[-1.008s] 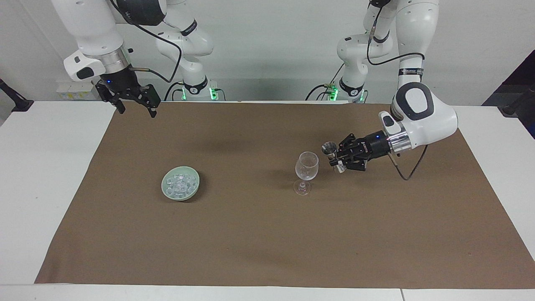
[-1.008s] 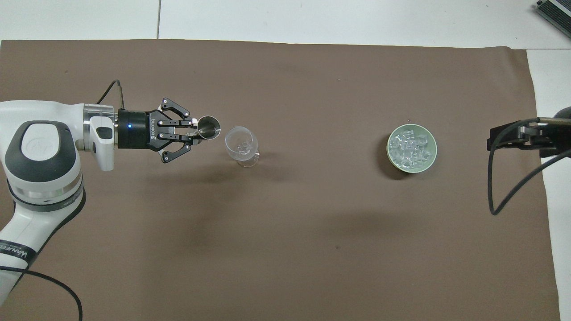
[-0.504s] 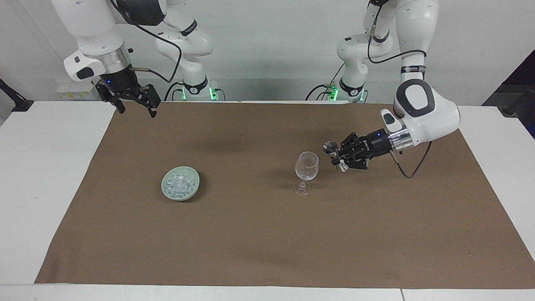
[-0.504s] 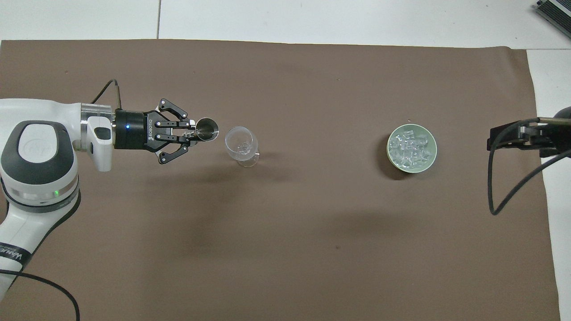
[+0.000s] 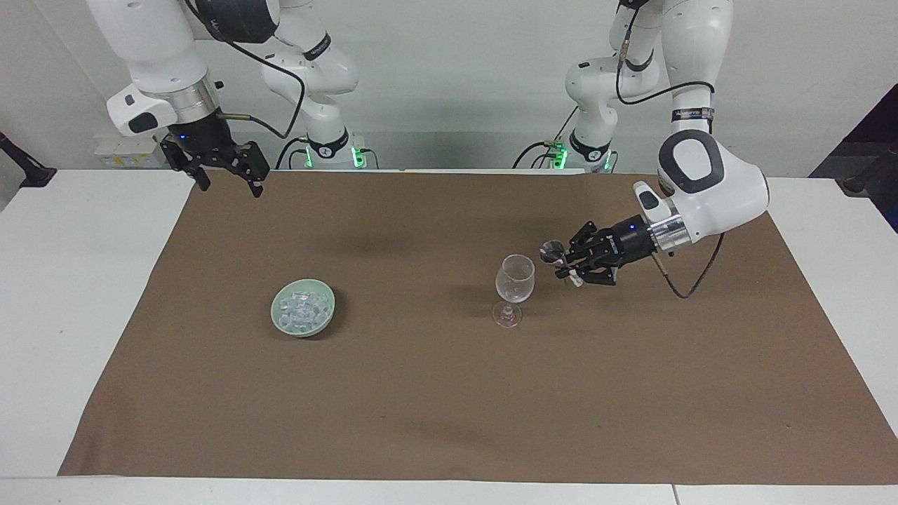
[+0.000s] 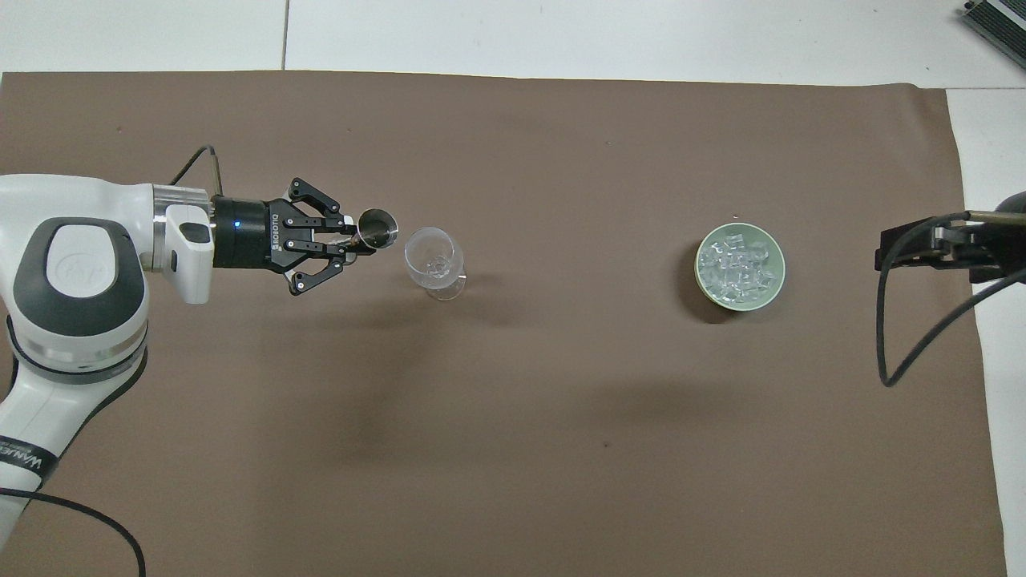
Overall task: Pour wine and add ice with both arms
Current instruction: 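Move the held silver cup over the clear wine glass, then tilt the silver cup with the left gripper to pour into the glass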
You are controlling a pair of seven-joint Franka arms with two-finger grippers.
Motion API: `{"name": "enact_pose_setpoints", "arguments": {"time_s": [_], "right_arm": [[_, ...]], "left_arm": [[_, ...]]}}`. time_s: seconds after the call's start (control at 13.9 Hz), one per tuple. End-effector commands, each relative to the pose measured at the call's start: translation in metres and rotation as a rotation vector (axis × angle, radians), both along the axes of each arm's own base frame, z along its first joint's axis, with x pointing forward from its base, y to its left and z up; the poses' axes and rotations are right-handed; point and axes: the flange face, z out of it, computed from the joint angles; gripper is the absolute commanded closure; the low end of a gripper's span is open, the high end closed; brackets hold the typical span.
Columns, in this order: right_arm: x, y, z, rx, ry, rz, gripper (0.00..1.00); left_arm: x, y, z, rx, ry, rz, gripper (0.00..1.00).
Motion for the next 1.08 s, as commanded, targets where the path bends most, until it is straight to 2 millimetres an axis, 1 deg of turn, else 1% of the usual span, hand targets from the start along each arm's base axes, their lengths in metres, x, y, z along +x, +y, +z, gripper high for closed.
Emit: {"name": "enact_pose_setpoints", "arguments": {"time_s": [0.0,0.07,0.14,0.43,0.5,0.58,0.65,0.72,1.01], "right_arm": [[0.001,-0.002,-0.001,0.015,-0.006,0.006,0.00],[0.001,-0.002,-0.001,0.015,-0.006,0.006,0.00],[0.001,-0.002,-0.001,0.015,-0.006,0.006,0.00],[0.001,-0.002,-0.001,0.015,-0.006,0.006,0.00],[0.001,-0.002,-0.001,0.015,-0.006,0.006,0.00],[0.001,-0.002,-0.001,0.015,-0.006,0.006,0.00],[0.001,-0.002,-0.001,0.015,-0.006,0.006,0.00],[0.001,-0.002,-0.001,0.015,-0.006,0.006,0.00],[0.001,-0.002,-0.001,0.015,-0.006,0.006,0.00]], "left_arm": [[-0.007,-0.010,0.009,0.045,-0.011,0.015,1.00],[-0.008,-0.015,0.010,0.055,-0.018,0.009,1.00],[-0.009,-0.015,0.013,0.063,-0.019,0.016,1.00],[-0.012,-0.014,0.035,0.166,0.001,0.043,1.00],[-0.011,-0.014,0.038,0.184,0.013,0.048,1.00],[-0.011,-0.015,0.038,0.188,0.013,0.050,1.00],[-0.013,-0.021,0.037,0.188,0.013,0.040,1.00],[-0.012,-0.022,0.034,0.188,0.018,0.037,1.00],[-0.010,-0.023,0.031,0.190,0.020,0.033,1.00]]}}
